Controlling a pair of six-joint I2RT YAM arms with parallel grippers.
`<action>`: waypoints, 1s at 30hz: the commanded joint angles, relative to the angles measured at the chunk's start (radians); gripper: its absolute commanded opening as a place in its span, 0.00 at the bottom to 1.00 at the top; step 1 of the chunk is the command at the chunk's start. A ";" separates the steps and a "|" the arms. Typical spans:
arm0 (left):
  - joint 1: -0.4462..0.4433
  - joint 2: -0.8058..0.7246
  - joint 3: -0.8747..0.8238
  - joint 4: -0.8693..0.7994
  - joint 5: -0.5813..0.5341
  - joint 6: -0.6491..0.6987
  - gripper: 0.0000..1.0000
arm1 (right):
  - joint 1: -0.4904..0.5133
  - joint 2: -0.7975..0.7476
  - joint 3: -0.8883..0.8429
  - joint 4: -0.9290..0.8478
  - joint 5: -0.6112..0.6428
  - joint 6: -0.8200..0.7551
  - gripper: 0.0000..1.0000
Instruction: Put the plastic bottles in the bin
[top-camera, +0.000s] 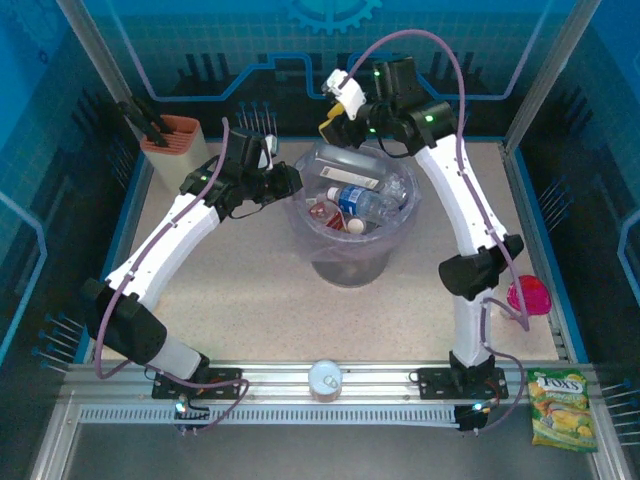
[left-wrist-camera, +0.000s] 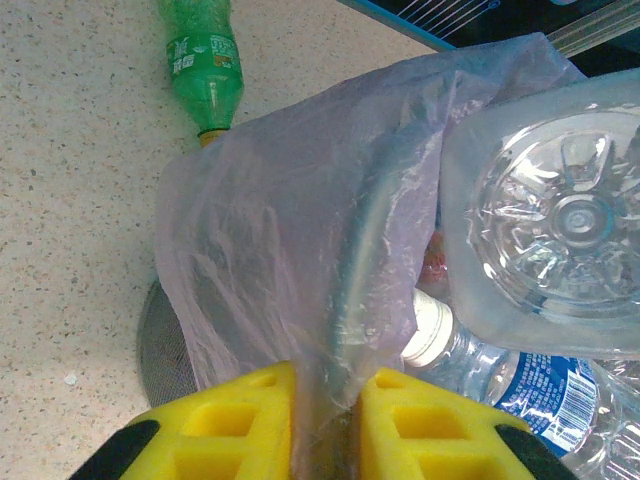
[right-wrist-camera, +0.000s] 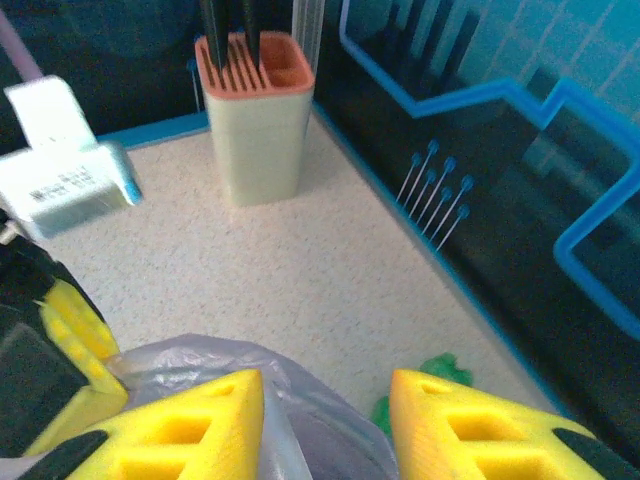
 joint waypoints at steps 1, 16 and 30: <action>0.007 -0.023 0.018 -0.021 -0.015 0.020 0.21 | -0.002 -0.002 -0.038 -0.048 -0.069 0.026 0.38; 0.006 -0.022 0.045 -0.014 -0.013 -0.003 0.20 | 0.011 -0.200 -0.456 0.103 -0.139 0.064 0.39; 0.006 -0.012 0.078 -0.031 -0.022 0.023 0.25 | -0.069 -0.158 -0.126 -0.082 -0.002 0.173 0.63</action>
